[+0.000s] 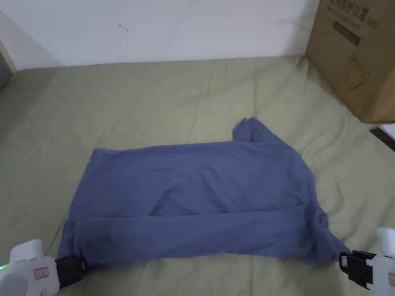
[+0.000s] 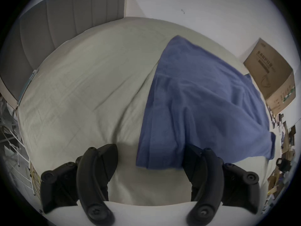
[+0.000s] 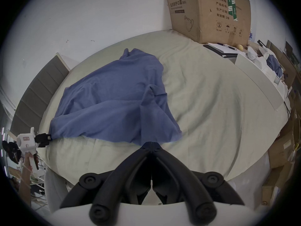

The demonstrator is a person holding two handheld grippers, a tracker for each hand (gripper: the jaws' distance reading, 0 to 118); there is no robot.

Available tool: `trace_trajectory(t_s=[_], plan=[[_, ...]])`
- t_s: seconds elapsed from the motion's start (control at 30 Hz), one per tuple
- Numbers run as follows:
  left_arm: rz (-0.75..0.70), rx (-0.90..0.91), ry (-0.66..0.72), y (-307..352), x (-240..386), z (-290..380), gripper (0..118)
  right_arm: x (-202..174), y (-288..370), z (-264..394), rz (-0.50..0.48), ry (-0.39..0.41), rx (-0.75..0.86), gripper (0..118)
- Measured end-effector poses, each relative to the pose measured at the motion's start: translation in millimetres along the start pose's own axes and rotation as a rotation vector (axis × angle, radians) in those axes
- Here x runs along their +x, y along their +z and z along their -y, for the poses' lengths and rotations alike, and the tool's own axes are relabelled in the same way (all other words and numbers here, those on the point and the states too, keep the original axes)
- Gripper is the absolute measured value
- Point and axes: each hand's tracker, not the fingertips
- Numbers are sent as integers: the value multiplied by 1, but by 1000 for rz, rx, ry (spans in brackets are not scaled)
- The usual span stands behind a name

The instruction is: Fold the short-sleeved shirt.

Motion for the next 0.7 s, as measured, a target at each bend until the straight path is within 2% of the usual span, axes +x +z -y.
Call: trace_trajectory(t_s=[0.03, 0.07, 0.13, 0.17, 0.2, 0.23, 0.27, 0.3, 0.43, 0.5, 0.53, 0.57, 0.6, 0.67, 0.7], plan=[[-3, 70, -18, 4, 3, 4, 84, 1, -1, 1, 14, 1, -4, 0], [-10, 65, -11, 9, 7, 4, 80, 2, -3, 2, 20, 0, -4, 0], [4, 67, -34, 14, 5, 3, 63, 4, -8, 2, 27, 2, -15, 4], [5, 63, -45, 16, 2, 1, 47, 3, -13, 0, 42, 5, -24, 34], [30, 47, -54, 20, 2, -2, 33, 3, -19, -3, 45, 12, -34, 76], [49, 40, -47, 24, -1, -5, 19, 3, -30, -5, 46, 31, -61, 109], [91, 25, -44, 24, -2, -8, 12, 3, -39, -8, 33, 50, -72, 117], [87, 27, -35, 25, -3, -10, 12, 4, -44, -11, 18, 77, -22, 112], [80, 26, -46, 36, 7, -12, 9, 13, -95, -27, 191, 170, -129, 105], [82, 36, -63, 46, 12, -13, 9, 9, -107, -30, 185, 179, -157, 83], [87, 46, -59, 49, 12, -13, 9, 9, -111, -30, 133, 134, -197, 80], [95, 47, -60, 52, 12, -14, 9, 8, -112, -29, 156, 78, -181, 73], [93, 49, -64, 56, 12, -16, 9, 6, -106, -29, 161, 116, -168, 61], [104, 58, -67, 62, 10, -18, 8, -3, -88, -31, 111, 155, -162, 9], [105, 58, -71, 64, 10, -18, 8, -2, -81, -32, 83, 120, -146, 9]])
